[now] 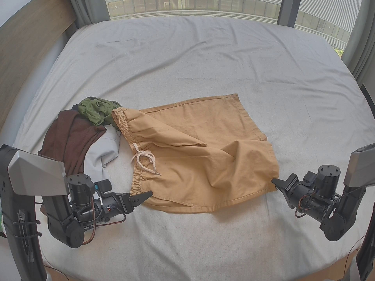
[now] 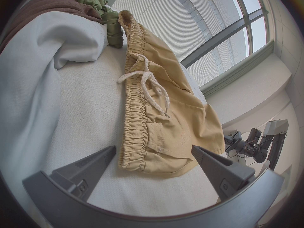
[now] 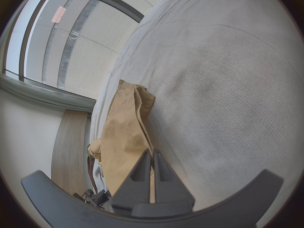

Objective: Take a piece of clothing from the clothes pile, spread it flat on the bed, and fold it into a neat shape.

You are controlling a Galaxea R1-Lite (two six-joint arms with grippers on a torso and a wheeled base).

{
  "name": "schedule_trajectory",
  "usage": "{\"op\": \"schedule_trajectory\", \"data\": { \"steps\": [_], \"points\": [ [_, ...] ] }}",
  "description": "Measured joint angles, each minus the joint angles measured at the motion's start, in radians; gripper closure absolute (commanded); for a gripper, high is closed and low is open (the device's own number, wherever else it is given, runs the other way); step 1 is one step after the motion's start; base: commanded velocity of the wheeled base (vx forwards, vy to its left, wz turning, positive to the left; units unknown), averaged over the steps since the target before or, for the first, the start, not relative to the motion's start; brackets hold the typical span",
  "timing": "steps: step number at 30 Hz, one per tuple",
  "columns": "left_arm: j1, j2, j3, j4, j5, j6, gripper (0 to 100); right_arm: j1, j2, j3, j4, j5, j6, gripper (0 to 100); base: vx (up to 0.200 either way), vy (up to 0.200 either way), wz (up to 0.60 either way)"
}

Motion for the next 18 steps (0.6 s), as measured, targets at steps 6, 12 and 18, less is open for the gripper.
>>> {"op": "schedule_trajectory", "data": {
  "steps": [6, 12, 18],
  "points": [
    [-0.005, 0.013, -0.021, 0.002, 0.006, -0.004, 100, 0.0, 0.0, 0.002, 0.0, 0.0, 0.0, 100, 0.0, 0.0, 0.0],
    [0.001, 0.017, -0.026, 0.001, 0.007, -0.005, 100, -0.01, -0.004, 0.028, 0.0, 0.016, -0.049, 100, 0.0, 0.0, 0.0],
    [0.022, -0.02, 0.008, 0.001, 0.003, -0.006, 100, -0.043, -0.026, 0.1, 0.0, 0.111, -0.16, 100, 0.0, 0.0, 0.0]
  ]
}}
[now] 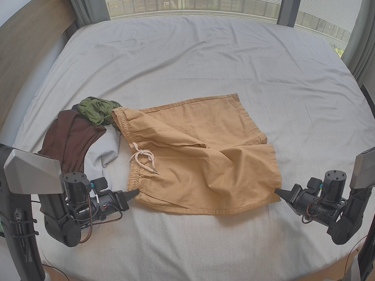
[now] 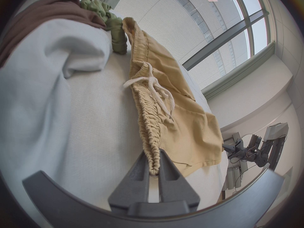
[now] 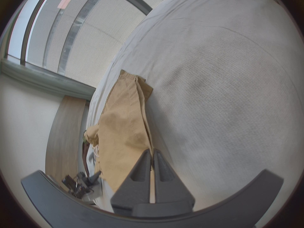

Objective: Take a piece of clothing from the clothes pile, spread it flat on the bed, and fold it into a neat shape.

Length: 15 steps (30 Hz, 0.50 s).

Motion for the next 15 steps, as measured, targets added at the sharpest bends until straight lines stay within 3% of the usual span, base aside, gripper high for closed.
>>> {"op": "schedule_trajectory", "data": {
  "steps": [9, 15],
  "points": [
    [0.082, -0.141, 0.191, 0.0, -0.034, -0.001, 100, -0.059, -0.01, 0.086, 0.001, 0.064, -0.173, 100, 0.0, 0.0, 0.0],
    [0.148, -0.191, 0.277, 0.0, -0.104, 0.004, 100, -0.061, 0.022, 0.135, 0.001, 0.069, -0.227, 100, 0.0, 0.0, 0.0]
  ]
}}
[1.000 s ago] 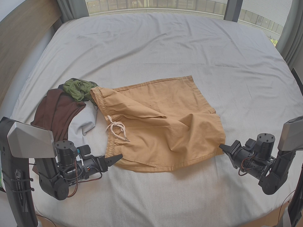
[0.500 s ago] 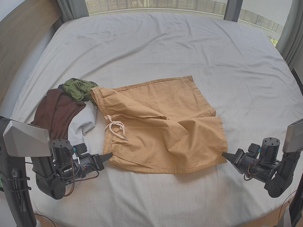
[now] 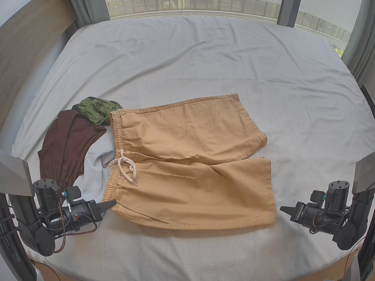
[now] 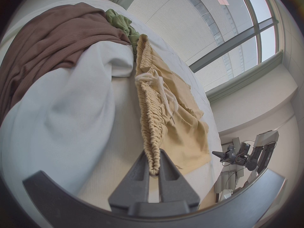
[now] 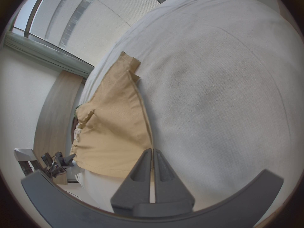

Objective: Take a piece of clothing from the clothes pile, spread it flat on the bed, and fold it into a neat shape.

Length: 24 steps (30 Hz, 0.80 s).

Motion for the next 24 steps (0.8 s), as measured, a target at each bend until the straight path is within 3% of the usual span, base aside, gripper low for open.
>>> {"op": "schedule_trajectory", "data": {
  "steps": [16, 17, 24],
  "points": [
    [0.029, -0.004, 0.079, 0.001, -0.013, 0.077, 100, 0.029, 0.08, 0.014, -0.001, 0.01, -0.024, 100, 0.0, 0.0, 0.0],
    [0.029, -0.003, 0.079, 0.0, -0.013, 0.077, 100, 0.028, 0.079, 0.014, -0.001, 0.013, -0.024, 0, 0.0, 0.0, 0.0],
    [0.026, 0.002, 0.077, 0.0, -0.012, 0.077, 100, 0.03, 0.073, 0.014, -0.001, 0.044, -0.017, 0, 0.0, 0.0, 0.0]
  ]
}}
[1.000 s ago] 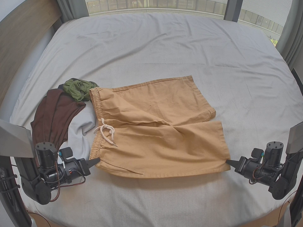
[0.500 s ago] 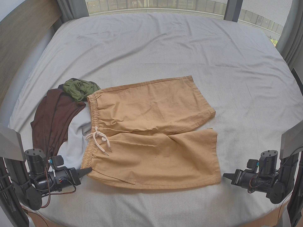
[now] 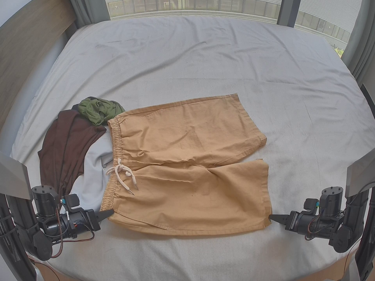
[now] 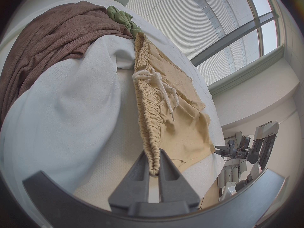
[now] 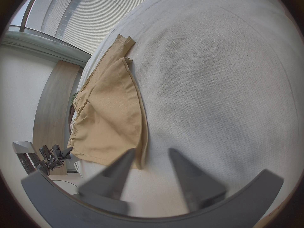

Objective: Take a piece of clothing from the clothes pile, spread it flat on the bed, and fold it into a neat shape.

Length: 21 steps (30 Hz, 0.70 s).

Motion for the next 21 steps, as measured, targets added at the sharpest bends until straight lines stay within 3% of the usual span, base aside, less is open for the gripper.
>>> {"op": "schedule_trajectory", "data": {
  "steps": [6, 16, 17, 21],
  "points": [
    [-0.001, 0.004, 0.0, 0.0, 0.001, 0.001, 100, 0.026, 0.005, 0.0, -0.001, 0.049, 0.007, 0, 0.0, 0.0, 0.0],
    [-0.004, 0.007, -0.001, 0.0, 0.002, 0.002, 100, 0.079, 0.029, -0.028, 0.0, 0.049, 0.057, 0, 0.0, 0.0, 0.0],
    [-0.004, 0.007, -0.001, 0.0, 0.002, 0.001, 100, 0.079, 0.03, -0.033, 0.0, 0.049, 0.057, 100, 0.0, 0.0, 0.0],
    [-0.005, 0.007, -0.001, 0.0, 0.002, 0.002, 100, 0.076, 0.032, -0.049, 0.001, 0.047, 0.058, 100, 0.0, 0.0, 0.0]
  ]
}}
